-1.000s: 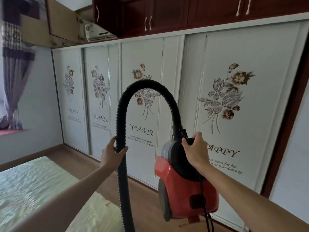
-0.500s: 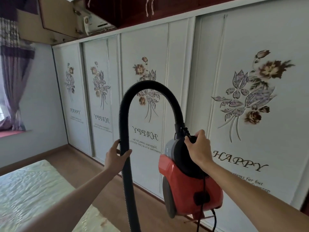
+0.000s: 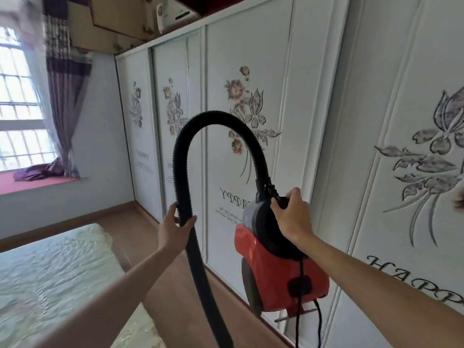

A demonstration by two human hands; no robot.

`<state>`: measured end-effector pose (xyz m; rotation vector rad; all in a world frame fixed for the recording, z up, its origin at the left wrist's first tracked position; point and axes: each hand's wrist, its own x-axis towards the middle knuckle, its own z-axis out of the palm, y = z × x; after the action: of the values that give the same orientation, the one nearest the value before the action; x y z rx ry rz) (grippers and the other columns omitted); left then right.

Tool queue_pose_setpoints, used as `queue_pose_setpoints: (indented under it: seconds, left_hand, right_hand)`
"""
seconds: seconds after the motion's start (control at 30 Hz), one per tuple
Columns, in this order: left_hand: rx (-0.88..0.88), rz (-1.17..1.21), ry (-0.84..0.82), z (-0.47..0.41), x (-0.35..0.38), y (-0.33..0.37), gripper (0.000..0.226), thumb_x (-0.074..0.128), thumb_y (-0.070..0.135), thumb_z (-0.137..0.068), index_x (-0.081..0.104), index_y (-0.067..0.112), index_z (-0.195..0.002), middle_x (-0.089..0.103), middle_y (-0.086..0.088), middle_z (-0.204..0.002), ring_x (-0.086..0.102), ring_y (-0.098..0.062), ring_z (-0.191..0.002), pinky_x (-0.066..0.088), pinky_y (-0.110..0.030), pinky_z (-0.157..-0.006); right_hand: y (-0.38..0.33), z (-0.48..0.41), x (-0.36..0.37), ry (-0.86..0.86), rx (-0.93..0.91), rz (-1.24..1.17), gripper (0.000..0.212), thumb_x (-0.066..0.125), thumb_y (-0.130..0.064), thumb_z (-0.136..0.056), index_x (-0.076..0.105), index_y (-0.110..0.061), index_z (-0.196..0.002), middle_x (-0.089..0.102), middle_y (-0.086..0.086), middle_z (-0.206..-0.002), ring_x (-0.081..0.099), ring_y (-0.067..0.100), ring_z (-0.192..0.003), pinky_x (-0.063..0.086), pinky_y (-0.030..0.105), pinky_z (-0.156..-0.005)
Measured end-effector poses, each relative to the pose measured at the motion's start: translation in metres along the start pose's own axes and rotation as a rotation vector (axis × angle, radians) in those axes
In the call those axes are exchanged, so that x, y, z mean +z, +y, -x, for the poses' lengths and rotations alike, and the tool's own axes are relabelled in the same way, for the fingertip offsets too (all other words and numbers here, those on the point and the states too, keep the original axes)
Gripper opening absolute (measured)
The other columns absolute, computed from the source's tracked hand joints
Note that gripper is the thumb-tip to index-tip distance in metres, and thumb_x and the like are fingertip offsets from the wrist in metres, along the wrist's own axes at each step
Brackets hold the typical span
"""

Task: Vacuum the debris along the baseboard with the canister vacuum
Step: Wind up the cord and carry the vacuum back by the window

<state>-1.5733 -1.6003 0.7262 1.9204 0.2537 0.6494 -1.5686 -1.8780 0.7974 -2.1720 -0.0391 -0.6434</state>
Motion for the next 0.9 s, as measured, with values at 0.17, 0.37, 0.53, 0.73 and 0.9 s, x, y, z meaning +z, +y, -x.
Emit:
queue_pose_setpoints:
  seconds: [0.17, 0.37, 0.53, 0.73, 0.9]
  left_hand:
    - [-0.008, -0.065, 0.044, -0.048, 0.015, -0.014, 0.065, 0.074, 0.034, -0.086, 0.047, 0.020, -0.143, 0.065, -0.012, -0.106, 0.060, -0.026, -0.089, 0.047, -0.035, -0.077]
    - [0.000, -0.085, 0.096, -0.116, 0.035, -0.049, 0.061, 0.076, 0.034, -0.084, 0.051, 0.022, -0.138, 0.070, -0.003, -0.106, 0.068, -0.021, -0.083, 0.048, -0.025, -0.065]
    - [-0.020, -0.108, 0.128, -0.183, 0.049, -0.079, 0.050, 0.075, 0.025, -0.086, 0.055, 0.021, -0.131, 0.066, 0.000, -0.083, 0.061, -0.012, -0.066, 0.039, -0.018, -0.053]
    - [-0.020, -0.154, 0.189, -0.264, 0.066, -0.114, 0.049, 0.077, 0.021, -0.084, 0.058, 0.018, -0.129, 0.061, 0.015, -0.074, 0.060, -0.007, -0.061, 0.040, -0.017, -0.052]
    - [-0.042, -0.175, 0.210, -0.326, 0.066, -0.143, 0.049, 0.078, 0.029, -0.082, 0.057, 0.031, -0.126, 0.068, 0.010, -0.078, 0.068, -0.016, -0.065, 0.059, -0.042, -0.061]
  right_hand:
    - [0.010, -0.048, 0.036, -0.018, -0.032, -0.074, 0.029, 0.059, -0.035, -0.095, 0.043, -0.011, -0.098, 0.054, 0.005, -0.082, 0.056, 0.020, -0.074, 0.052, 0.039, -0.064]
    - [0.027, -0.110, 0.101, -0.070, -0.048, -0.094, 0.029, 0.060, -0.033, -0.095, 0.044, -0.008, -0.097, 0.051, 0.001, -0.080, 0.047, 0.008, -0.070, 0.041, 0.030, -0.060]
    - [0.037, -0.174, 0.175, -0.128, -0.065, -0.110, 0.028, 0.061, -0.032, -0.095, 0.044, -0.010, -0.096, 0.053, 0.002, -0.079, 0.054, 0.015, -0.069, 0.040, 0.023, -0.054]
    - [0.036, -0.243, 0.254, -0.158, -0.087, -0.133, 0.028, 0.061, -0.032, -0.094, 0.043, -0.010, -0.096, 0.054, 0.003, -0.077, 0.058, 0.024, -0.071, 0.051, 0.040, -0.063]
    - [0.029, -0.296, 0.309, -0.181, -0.102, -0.153, 0.029, 0.061, -0.031, -0.095, 0.043, -0.008, -0.095, 0.052, 0.002, -0.075, 0.053, 0.017, -0.067, 0.044, 0.031, -0.055]
